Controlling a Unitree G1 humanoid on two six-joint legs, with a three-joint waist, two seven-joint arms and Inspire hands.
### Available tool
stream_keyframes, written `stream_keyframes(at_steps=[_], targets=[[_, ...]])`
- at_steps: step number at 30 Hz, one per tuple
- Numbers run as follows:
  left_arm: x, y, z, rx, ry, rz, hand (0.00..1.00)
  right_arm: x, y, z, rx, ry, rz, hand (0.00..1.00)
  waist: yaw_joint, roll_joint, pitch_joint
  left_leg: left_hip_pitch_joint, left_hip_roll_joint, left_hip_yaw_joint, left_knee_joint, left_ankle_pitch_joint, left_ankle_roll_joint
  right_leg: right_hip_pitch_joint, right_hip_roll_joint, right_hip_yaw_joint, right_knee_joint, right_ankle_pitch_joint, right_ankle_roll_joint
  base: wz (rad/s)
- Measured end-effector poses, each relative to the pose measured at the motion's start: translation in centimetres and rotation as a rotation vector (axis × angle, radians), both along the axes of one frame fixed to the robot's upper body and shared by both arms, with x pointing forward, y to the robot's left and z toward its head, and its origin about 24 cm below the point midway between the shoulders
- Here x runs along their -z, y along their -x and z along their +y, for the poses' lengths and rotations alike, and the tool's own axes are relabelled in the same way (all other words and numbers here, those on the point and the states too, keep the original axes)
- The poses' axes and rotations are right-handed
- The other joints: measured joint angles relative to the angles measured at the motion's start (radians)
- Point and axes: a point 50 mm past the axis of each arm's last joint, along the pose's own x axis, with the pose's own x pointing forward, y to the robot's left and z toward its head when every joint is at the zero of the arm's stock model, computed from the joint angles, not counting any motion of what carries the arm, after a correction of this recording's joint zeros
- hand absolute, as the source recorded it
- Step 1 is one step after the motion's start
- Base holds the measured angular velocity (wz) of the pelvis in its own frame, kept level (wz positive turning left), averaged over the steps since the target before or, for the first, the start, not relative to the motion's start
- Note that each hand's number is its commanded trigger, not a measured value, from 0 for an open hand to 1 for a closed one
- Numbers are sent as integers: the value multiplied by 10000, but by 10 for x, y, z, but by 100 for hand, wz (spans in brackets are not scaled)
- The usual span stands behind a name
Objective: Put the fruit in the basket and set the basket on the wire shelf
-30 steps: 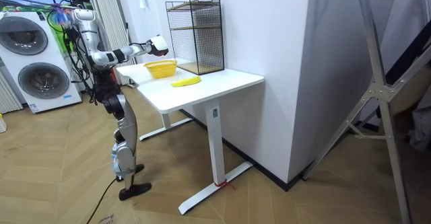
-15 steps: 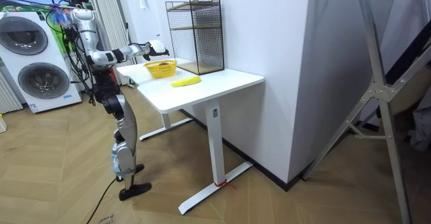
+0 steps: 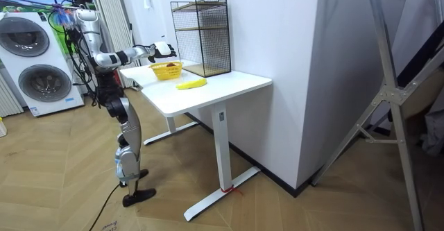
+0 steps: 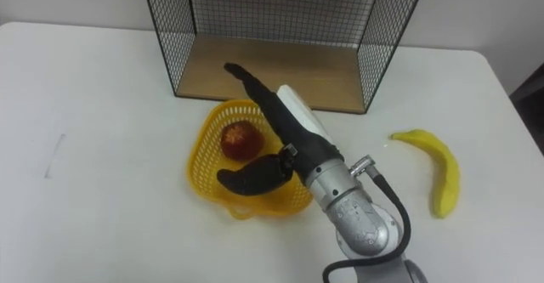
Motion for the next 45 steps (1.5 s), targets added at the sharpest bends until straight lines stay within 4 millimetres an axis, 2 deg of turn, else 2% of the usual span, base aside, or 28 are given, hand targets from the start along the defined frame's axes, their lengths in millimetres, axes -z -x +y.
stream_keyframes(at_steps=[5, 8, 11, 13, 17, 19, 25, 31, 35, 37, 45], targets=[[0, 4, -1, -9, -65, -89, 0, -6, -2, -6, 557, -298, -391, 0, -49, -68, -47, 7, 4, 5, 6, 0, 0, 6, -1, 0, 2, 0, 0, 0], [1, 7, 0, -32, -105, -112, 0, -20, -4, -18, 1362, -529, -1287, 0, -45, -72, -49, 13, 4, 8, 4, 0, 0, 9, -1, -4, 2, 0, 0, 0], [0, 12, 2, -292, -108, -131, 0, -37, -4, -34, 2351, -791, -2413, 0, -128, -87, -56, 28, 2, 7, 7, 0, 0, 29, 1, -28, 2, 0, 0, 1], [0, 16, 3, -341, -92, -178, 0, -49, -6, -47, 3199, -991, -3348, 0, -354, -107, -54, 99, -2, 4, 4, 0, 0, 108, -4, -107, -6, 0, 1, 3], [-1, 25, 5, -600, -85, -147, 0, -60, -5, -70, 4486, -1483, -4264, 0, -576, -124, -43, 178, 13, 14, -20, -1, -1, 175, -2, -147, -11, 0, 1, 0], [-2, 27, 10, -958, -155, -279, 0, -67, -2, -90, 5469, -1539, -4758, 0, -682, -172, -50, 140, 12, 1, -48, -2, -2, 144, -3, -152, 2, 0, 1, 0], [-3, 31, 11, -1278, -217, -267, 0, -71, 4, -115, 7243, -1610, -5487, 0, -865, -191, -80, 172, 11, 12, -28, -1, -3, 144, 0, -118, 3, 1, -1, -1], [-3, 34, 13, -1336, -159, -22, 0, -55, 0, -133, 8207, -1379, -4920, 0, -866, -306, -114, 311, 9, 60, -54, 2, -4, 194, 1, -50, -1, 1, -1, -2], [-4, 35, 16, -1668, -118, -16, 0, -45, -1, -145, 8610, -1109, -4492, 0, -874, -405, -96, 278, 9, 62, -63, 2, -3, 198, 1, -46, 6, 2, -1, 0], [-4, 35, 18, -1745, -167, 12, 0, -37, -3, -158, 8918, -630, -3956, 0, -811, -470, -90, 292, 3, 56, -86, 1, -3, 217, 1, -31, 11, 2, -1, 0], [-5, 36, 22, -1868, -458, 296, 0, -5, -7, -174, 9376, -154, -1905, 0, -817, -604, -27, 234, 1, -12, -61, 6, -8, 194, -6, -142, 6, 1, 0, 2]])
